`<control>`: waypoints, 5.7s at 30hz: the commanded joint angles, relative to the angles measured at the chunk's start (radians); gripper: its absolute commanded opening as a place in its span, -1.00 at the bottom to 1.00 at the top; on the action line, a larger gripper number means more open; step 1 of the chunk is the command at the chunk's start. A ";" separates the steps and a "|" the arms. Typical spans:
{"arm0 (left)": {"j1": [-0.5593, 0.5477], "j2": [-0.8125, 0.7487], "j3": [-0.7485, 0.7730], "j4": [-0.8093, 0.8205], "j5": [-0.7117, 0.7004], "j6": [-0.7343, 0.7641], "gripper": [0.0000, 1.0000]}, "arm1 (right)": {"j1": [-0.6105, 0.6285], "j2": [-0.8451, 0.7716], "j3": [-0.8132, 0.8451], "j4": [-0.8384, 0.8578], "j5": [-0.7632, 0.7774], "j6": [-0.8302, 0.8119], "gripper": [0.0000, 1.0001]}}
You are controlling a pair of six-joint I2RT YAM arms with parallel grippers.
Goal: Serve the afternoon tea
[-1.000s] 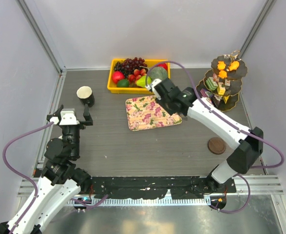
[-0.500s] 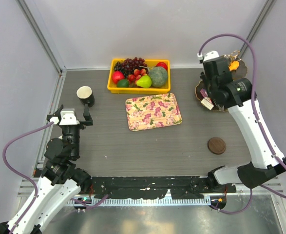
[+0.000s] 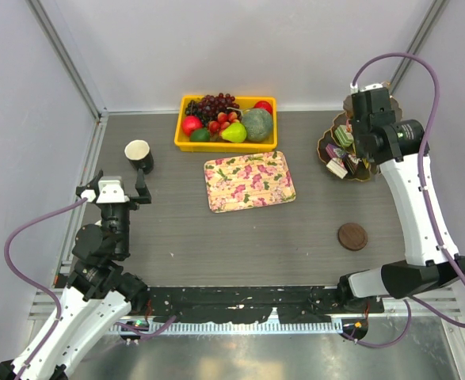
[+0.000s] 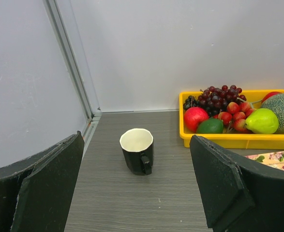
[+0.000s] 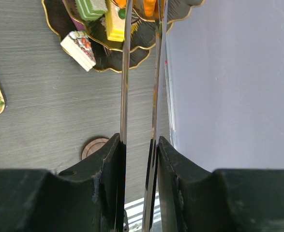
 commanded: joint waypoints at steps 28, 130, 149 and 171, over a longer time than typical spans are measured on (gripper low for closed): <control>-0.003 -0.003 0.012 0.035 0.004 -0.002 0.98 | -0.168 0.065 -0.008 0.095 -0.090 0.017 0.05; -0.003 -0.024 0.009 0.039 -0.007 0.006 0.98 | 0.140 0.152 -0.869 1.151 -0.403 0.521 0.91; -0.003 -0.041 0.011 0.041 -0.007 0.008 0.98 | 0.347 0.412 -0.668 1.187 -0.671 0.517 0.92; -0.003 -0.034 0.005 0.049 -0.016 0.012 0.98 | 0.110 -0.235 -0.936 0.530 -0.115 0.730 0.91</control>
